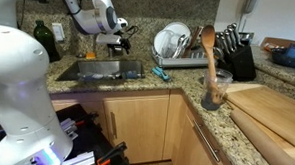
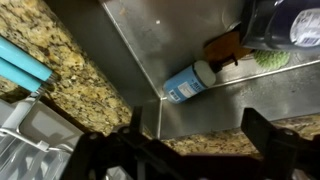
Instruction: Close the tap
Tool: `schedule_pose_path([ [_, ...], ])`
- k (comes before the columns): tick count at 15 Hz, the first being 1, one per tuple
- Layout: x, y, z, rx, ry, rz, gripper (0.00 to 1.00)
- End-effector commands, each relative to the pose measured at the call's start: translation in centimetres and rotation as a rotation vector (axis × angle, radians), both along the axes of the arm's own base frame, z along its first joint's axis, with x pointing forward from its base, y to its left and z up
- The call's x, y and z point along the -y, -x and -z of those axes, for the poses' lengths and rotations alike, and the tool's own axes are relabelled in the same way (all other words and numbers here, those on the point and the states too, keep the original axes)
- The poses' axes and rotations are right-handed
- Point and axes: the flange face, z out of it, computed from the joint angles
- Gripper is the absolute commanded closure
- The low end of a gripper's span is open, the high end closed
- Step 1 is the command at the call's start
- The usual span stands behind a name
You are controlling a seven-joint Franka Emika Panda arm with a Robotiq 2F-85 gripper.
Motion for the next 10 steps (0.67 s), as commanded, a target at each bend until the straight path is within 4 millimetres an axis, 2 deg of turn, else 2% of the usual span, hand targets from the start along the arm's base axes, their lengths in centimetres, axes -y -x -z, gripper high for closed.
schedule_pose_path([
  [1, -3.6, -5.5, 2.6, 0.066, -0.103, -0.016, 0.00],
  [3, -6.5, -7.6, 3.4, 0.115, -0.166, -0.036, 0.00],
  [6, -10.9, -10.3, 6.6, 0.113, -0.178, -0.034, 0.00],
  [7, -8.4, -8.1, 4.5, 0.103, -0.172, -0.035, 0.00],
  [8, -9.5, -8.5, 5.3, 0.100, -0.176, -0.041, 0.00],
  [10, -9.7, -8.5, 5.7, 0.095, -0.175, -0.044, 0.00],
])
